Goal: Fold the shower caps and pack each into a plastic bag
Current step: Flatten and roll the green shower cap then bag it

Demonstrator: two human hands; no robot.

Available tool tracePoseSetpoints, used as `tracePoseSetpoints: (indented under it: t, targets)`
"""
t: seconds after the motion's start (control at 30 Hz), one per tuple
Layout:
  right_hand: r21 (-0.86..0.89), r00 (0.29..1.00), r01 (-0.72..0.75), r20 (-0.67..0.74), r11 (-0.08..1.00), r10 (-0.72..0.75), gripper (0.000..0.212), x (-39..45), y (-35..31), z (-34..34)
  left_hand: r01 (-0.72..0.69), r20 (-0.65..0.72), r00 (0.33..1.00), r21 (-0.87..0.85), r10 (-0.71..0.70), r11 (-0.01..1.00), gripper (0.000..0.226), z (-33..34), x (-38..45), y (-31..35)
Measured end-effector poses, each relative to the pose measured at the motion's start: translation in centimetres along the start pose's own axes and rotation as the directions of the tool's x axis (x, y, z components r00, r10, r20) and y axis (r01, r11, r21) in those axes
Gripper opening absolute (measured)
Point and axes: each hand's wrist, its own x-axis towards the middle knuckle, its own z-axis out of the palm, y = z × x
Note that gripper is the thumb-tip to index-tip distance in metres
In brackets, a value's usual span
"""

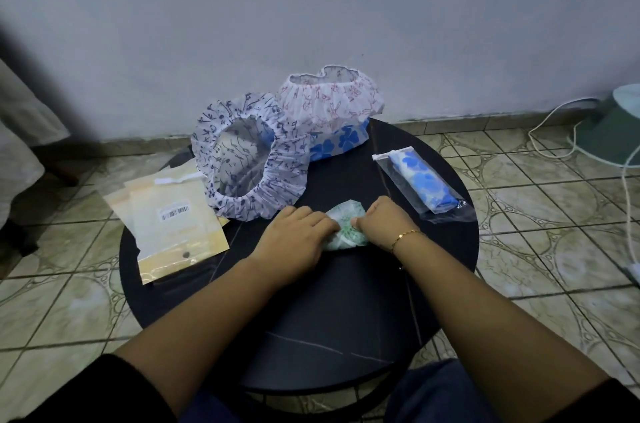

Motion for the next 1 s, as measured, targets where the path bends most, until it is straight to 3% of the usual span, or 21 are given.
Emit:
tracePoseSetpoints:
  t: [0.1,0.2,0.3,0.37,0.43,0.5,0.57,0.73,0.83,1.0]
  targets:
    - [0.066,1.000,0.010,-0.028,0.998,-0.008,0.042,-0.6,0.5,0.0,0.073,0.107,0.992,-0.005,-0.072,0.997,0.042,-0.5,0.2,0.8]
    - [0.131,0.990,0.123,-0.089,0.984,-0.112,0.022,-1.6,1.3,0.2,0.073,0.174,0.982,0.005,-0.073,0.997,0.050,-1.0,0.5,0.8]
    - [0.125,0.937,0.342,-0.116,0.931,-0.329,0.038,-3.0,2.4,-0.1,0.085,0.212,0.974,-0.017,-0.080,0.996,0.047,-1.2,0.7,0.7]
    - [0.012,0.900,0.435,0.002,0.900,-0.435,0.054,-3.4,3.0,-0.5,0.089,0.215,0.973,-0.038,-0.079,0.995,0.056,-1.3,0.7,0.6]
    - [-0.139,0.881,0.473,0.073,0.870,-0.467,0.053,-3.5,3.4,-0.8,0.087,0.209,0.975,-0.068,-0.071,0.994,0.070,-1.5,0.6,0.4]
    - [-0.176,0.879,0.476,0.064,0.862,-0.472,0.045,-3.3,3.5,-1.0,0.090,0.236,0.969,-0.064,-0.072,0.994,0.070,-1.6,0.6,0.3]
    - [-0.159,0.890,0.456,0.057,0.876,-0.453,0.040,-3.0,3.5,-1.1,0.129,0.290,0.952,-0.083,-0.100,0.988,0.054,-1.8,1.0,0.2]
    - [0.019,0.959,0.283,0.011,0.959,-0.283,0.034,-2.3,3.0,-1.2,0.330,0.422,0.875,-0.154,-0.240,0.931,0.043,-1.9,2.2,0.0]
    - [-0.109,0.971,0.237,0.000,0.965,-0.238,0.045,-1.9,2.0,-1.0,0.389,0.425,0.851,-0.117,-0.308,0.914,0.043,-1.3,2.7,0.0]
    - [-0.233,0.989,0.133,-0.029,0.963,-0.144,0.055,-0.8,1.2,-0.5,0.401,0.359,0.871,-0.125,-0.336,0.908,0.037,-0.3,3.4,-0.2]
